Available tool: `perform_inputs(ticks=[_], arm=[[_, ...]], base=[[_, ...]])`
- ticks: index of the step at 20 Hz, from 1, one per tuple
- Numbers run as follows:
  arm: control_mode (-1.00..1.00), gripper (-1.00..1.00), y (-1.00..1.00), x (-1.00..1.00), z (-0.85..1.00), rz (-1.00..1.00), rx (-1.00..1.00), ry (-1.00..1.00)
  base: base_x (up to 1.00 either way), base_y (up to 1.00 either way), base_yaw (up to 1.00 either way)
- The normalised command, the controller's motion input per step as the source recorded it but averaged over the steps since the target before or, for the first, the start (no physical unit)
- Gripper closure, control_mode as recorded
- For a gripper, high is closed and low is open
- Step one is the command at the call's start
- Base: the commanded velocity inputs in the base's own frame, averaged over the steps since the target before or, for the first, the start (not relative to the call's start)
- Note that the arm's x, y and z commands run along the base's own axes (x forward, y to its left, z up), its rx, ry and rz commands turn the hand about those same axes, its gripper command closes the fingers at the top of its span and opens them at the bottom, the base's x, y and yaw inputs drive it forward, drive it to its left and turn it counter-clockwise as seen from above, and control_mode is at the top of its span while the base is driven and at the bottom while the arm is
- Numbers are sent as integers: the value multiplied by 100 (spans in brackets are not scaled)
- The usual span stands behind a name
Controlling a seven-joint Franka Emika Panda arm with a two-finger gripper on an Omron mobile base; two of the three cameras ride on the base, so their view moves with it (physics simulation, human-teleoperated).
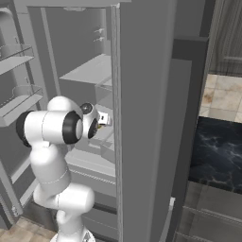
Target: Take the cheese, steak, and lemon from the fridge and place them on the plate on the dining counter to create an appetizer plate.
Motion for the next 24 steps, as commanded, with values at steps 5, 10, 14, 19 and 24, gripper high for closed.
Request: perform_inputs(ticks=[5,10,14,19,24], arm=[[-100,100,0,12,-15,0,0,0],[-100,100,0,4,-37,-1,0,8],[-100,100,0,0,-56,-4,0,13],[-100,100,0,-5,-46,-5,0,5],[-100,100,-38,-88,-7,-2,0,-18]], base=[[0,0,0],[0,0,0],[0,0,0],[0,0,0],[0,0,0]])
